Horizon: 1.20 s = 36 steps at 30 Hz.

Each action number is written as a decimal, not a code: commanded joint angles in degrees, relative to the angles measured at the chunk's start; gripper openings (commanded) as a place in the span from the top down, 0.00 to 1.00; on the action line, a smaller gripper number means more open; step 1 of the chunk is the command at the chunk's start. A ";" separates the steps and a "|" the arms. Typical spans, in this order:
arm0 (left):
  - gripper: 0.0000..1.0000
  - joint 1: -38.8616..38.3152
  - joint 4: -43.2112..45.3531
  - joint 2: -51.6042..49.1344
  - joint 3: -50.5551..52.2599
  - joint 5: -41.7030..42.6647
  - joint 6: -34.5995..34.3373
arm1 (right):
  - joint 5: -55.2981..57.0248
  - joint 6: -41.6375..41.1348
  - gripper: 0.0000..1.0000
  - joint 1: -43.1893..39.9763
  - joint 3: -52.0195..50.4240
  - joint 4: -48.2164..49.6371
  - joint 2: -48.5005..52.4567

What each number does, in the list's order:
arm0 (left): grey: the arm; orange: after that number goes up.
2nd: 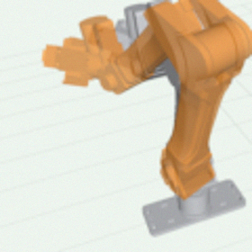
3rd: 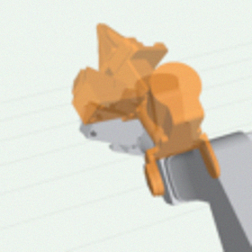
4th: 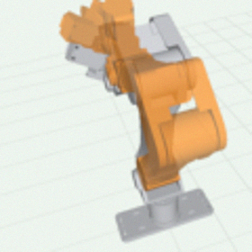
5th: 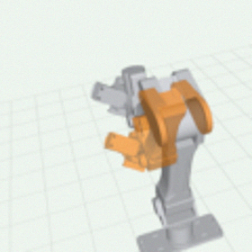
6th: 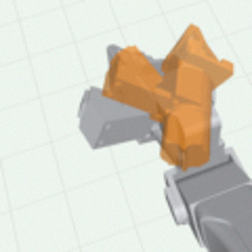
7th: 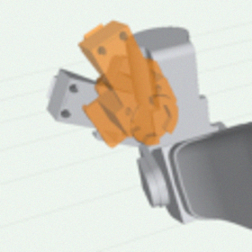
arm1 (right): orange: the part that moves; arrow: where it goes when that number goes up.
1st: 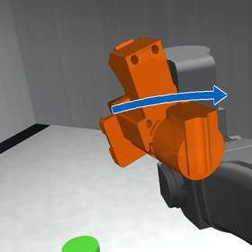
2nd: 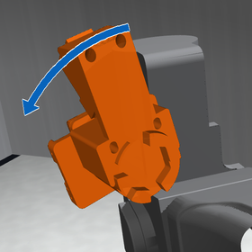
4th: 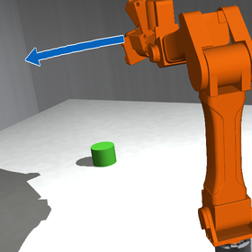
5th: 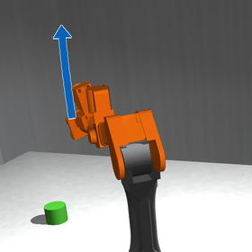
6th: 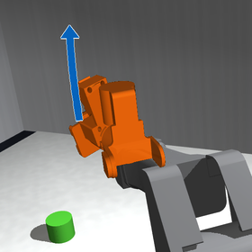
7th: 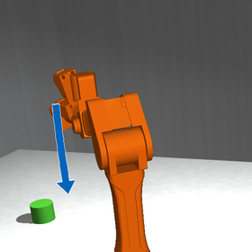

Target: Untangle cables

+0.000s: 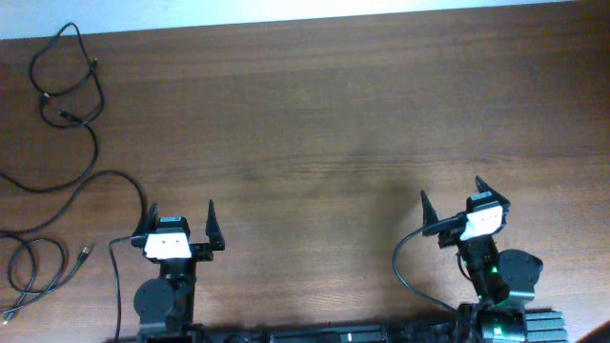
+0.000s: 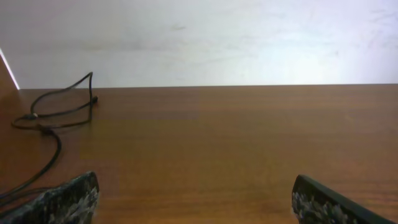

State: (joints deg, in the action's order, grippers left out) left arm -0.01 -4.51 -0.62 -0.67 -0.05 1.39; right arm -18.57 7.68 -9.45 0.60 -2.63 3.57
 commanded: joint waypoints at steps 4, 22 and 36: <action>0.01 0.28 -0.33 0.33 0.13 0.02 0.81 | 10.43 -1.31 0.01 3.96 -0.26 -1.14 -3.39; 0.01 0.28 -0.33 0.33 0.13 0.02 0.81 | 18.86 -7.56 0.01 7.56 -0.26 -1.97 -3.39; 0.01 0.28 -0.33 0.33 0.13 0.02 0.81 | 18.86 -7.56 0.01 7.56 -0.26 -1.97 -3.39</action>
State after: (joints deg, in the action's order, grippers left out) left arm -0.01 -4.51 -0.62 -0.67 -0.03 1.52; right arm -0.84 0.40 -2.28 0.60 -4.25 0.78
